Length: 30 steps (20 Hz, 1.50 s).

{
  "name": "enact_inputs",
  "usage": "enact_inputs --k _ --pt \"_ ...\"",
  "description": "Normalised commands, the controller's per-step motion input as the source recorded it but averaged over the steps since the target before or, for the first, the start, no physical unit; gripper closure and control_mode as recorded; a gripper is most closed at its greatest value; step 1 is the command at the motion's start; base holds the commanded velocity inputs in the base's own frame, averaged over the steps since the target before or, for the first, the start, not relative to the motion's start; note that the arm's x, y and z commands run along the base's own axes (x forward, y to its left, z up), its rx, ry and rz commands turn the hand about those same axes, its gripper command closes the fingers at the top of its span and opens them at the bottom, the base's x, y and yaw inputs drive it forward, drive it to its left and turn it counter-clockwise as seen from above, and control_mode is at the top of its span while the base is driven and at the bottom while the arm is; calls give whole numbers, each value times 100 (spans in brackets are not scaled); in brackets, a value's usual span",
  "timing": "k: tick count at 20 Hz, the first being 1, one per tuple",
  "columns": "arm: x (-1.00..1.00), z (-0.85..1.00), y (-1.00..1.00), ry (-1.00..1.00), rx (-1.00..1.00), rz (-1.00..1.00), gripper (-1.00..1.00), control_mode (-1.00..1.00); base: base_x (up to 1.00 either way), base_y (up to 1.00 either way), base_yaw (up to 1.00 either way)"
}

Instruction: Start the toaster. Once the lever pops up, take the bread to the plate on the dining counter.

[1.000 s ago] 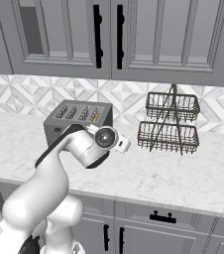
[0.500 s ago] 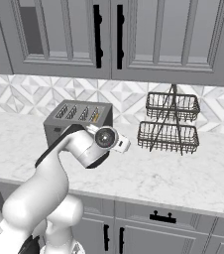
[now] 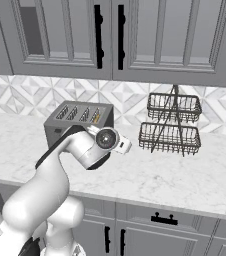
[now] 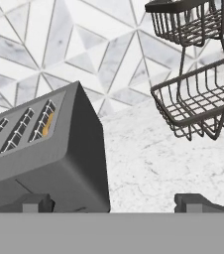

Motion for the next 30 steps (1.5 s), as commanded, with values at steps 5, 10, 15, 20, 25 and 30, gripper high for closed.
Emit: enact_inputs --k 5,10,15,20,25,30 --pt "0 0 0 0 0 0 -100 -100 0 0 0" --pt "0 0 0 0 0 0 -100 -100 0 0 0" --pt "0 0 0 0 0 0 -100 -100 0 0 0" --pt "0 0 0 0 0 0 -100 -100 0 0 0" --pt "0 0 0 0 0 0 -100 -100 0 0 0" --pt "0 0 0 0 0 0 -100 -100 0 0 0"
